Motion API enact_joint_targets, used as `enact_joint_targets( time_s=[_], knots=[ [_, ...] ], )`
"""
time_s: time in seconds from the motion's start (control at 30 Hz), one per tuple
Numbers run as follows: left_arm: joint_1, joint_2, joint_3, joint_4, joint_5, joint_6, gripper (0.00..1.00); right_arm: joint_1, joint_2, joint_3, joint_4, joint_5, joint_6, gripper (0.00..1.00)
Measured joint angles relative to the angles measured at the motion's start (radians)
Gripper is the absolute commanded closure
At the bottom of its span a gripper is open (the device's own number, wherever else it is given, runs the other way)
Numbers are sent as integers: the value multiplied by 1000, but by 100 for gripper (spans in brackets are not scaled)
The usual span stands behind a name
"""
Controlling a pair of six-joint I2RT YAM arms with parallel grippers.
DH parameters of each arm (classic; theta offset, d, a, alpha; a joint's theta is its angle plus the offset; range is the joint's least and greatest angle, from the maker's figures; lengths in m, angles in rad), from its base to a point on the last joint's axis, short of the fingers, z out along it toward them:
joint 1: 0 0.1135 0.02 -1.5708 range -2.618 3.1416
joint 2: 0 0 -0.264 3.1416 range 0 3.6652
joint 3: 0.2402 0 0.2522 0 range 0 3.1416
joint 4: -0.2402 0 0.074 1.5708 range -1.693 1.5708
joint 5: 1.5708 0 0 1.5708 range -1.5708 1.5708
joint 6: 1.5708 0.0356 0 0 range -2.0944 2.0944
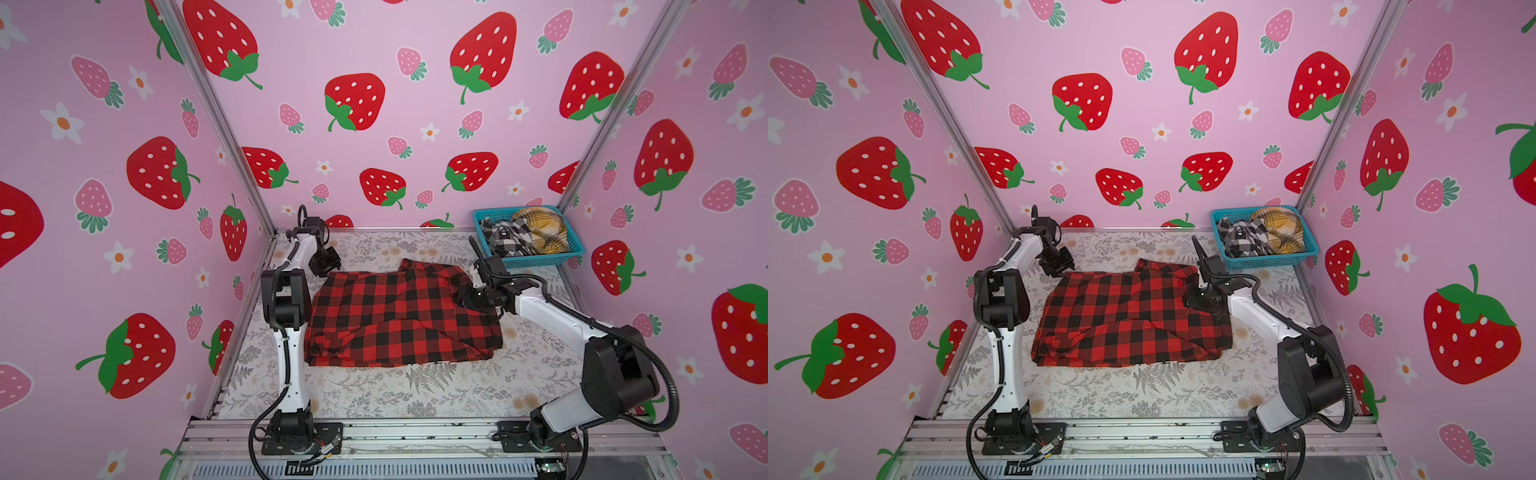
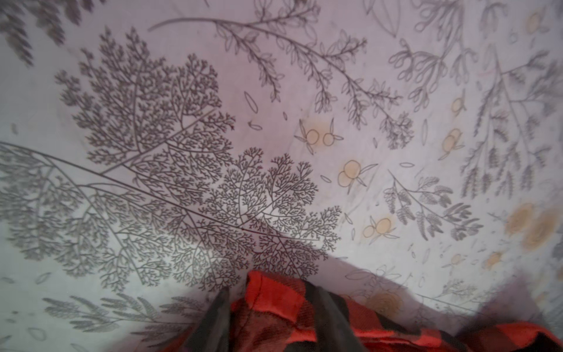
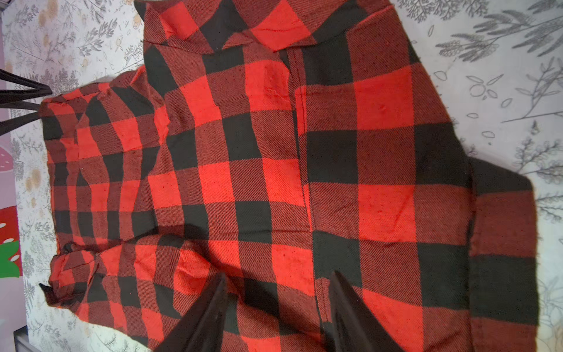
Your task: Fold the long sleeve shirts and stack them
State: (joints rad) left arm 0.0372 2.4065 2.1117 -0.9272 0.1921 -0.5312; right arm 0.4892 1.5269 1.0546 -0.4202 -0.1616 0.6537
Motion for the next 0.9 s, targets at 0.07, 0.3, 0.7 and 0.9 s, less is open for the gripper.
enact_joint_targets(
  time_s=[0.07, 0.3, 0.7, 0.9],
  knots=[
    [0, 2, -16, 17, 11, -5, 79, -2, -5, -1, 2, 0, 1, 44],
    [0, -81, -166, 68, 36, -24, 100, -38, 25, 60, -13, 8, -6, 41],
    [-11, -559, -574, 161, 29, -53, 100, -155, 428, 491, -29, 64, -113, 36],
    [-11, -590, -718, 167, 38, -53, 100, -175, 634, 637, -48, 77, -180, 35]
  ],
)
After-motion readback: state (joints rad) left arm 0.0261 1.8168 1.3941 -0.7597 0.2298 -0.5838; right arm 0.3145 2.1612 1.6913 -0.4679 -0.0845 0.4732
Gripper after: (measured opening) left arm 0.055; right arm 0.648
